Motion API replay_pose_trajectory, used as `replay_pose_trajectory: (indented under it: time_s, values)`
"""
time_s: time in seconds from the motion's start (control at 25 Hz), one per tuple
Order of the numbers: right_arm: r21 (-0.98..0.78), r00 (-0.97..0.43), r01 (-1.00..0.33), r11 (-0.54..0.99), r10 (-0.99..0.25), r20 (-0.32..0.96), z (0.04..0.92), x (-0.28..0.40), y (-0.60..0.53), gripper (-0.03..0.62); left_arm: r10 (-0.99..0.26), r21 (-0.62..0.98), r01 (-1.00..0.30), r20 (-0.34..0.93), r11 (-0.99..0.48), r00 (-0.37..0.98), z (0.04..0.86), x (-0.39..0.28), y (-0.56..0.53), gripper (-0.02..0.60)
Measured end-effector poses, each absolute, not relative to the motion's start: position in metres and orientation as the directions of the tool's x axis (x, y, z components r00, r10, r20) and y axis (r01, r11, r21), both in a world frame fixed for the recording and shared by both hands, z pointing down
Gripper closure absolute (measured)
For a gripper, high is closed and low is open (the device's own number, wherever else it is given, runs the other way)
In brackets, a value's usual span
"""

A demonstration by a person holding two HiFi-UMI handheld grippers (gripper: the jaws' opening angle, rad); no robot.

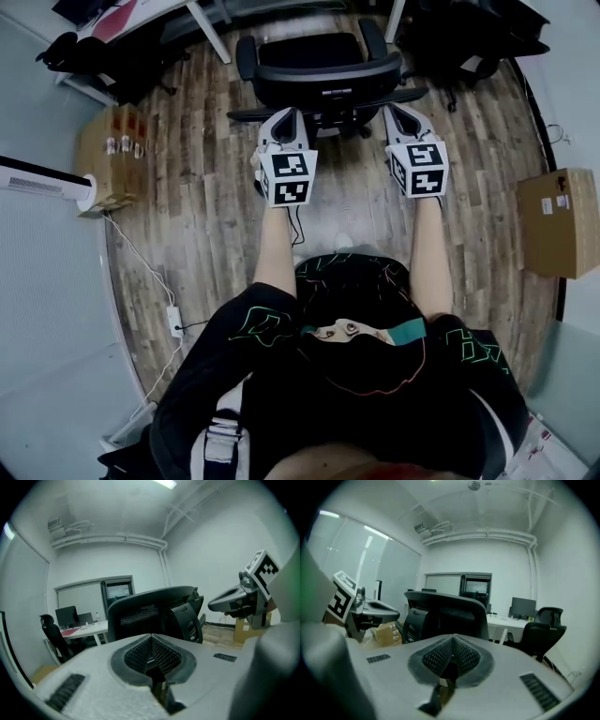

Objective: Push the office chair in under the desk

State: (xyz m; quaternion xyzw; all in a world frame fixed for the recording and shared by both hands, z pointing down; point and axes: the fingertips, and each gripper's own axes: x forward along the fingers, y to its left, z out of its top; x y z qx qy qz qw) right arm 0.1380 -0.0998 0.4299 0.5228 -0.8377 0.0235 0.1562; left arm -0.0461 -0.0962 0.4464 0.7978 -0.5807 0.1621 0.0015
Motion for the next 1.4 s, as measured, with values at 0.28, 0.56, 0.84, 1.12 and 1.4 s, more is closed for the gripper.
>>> replay_pose_trajectory:
  time_s: [0.28,0.56,0.84,1.12,1.4]
  values:
    - [0.270,-0.526,-0.712,0.648,-0.748,0.406,0.438,0.127,-0.125,0.540,-0.872,-0.346,-0.833,0.399,-0.431,0.285,0.466,-0.034,-0.115,0.572]
    - [0.506,-0.466,-0.351,0.788,-0.616,0.635,0.483,0.106,-0.129,0.459,-0.774,-0.470,-0.675,0.582,-0.570,0.249,0.504,-0.026,-0.124,0.446]
    - [0.561,-0.353,-0.170,0.810,-0.582,0.733,0.513,0.110,-0.145,0.454,-0.711,-0.563,-0.489,0.679,-0.666,0.186,0.523,-0.019,-0.133,0.443]
    - [0.472,-0.407,-0.126,0.872,-0.480,0.777,0.516,0.106,-0.147,0.456,-0.672,-0.580,-0.370,0.714,-0.726,0.197,0.530,-0.017,-0.135,0.442]
    - [0.524,-0.406,-0.047,0.851,-0.495,0.768,0.521,0.102,-0.147,0.461,-0.631,-0.588,-0.231,0.743,-0.775,0.223,0.542,-0.016,-0.138,0.446]
